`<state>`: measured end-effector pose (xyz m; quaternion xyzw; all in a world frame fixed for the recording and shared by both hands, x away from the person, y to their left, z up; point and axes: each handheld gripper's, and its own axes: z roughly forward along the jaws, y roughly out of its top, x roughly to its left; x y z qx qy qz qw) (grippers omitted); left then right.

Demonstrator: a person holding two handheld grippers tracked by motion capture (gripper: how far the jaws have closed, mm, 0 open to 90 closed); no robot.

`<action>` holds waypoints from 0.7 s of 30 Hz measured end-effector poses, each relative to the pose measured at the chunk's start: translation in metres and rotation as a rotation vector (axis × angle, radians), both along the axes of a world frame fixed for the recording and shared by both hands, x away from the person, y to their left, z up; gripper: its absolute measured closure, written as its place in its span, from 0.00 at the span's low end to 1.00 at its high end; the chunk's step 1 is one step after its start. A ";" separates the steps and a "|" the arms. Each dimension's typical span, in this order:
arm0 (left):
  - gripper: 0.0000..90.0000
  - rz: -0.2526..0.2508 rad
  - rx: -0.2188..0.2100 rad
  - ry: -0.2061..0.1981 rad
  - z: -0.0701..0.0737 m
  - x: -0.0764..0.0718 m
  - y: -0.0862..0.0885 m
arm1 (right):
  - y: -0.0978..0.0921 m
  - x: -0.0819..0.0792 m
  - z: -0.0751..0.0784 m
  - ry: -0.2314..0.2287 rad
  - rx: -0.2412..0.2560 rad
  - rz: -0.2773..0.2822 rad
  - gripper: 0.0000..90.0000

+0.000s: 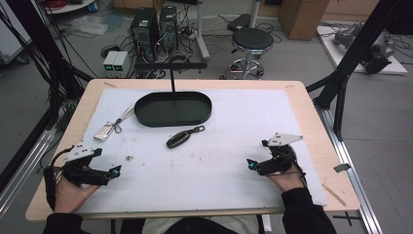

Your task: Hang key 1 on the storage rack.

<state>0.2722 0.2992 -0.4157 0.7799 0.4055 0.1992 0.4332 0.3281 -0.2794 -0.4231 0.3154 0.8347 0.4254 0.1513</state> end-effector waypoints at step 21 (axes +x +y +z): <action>0.02 -0.002 0.038 -0.030 0.023 0.038 0.001 | -0.001 0.000 0.001 -0.006 0.003 -0.022 0.03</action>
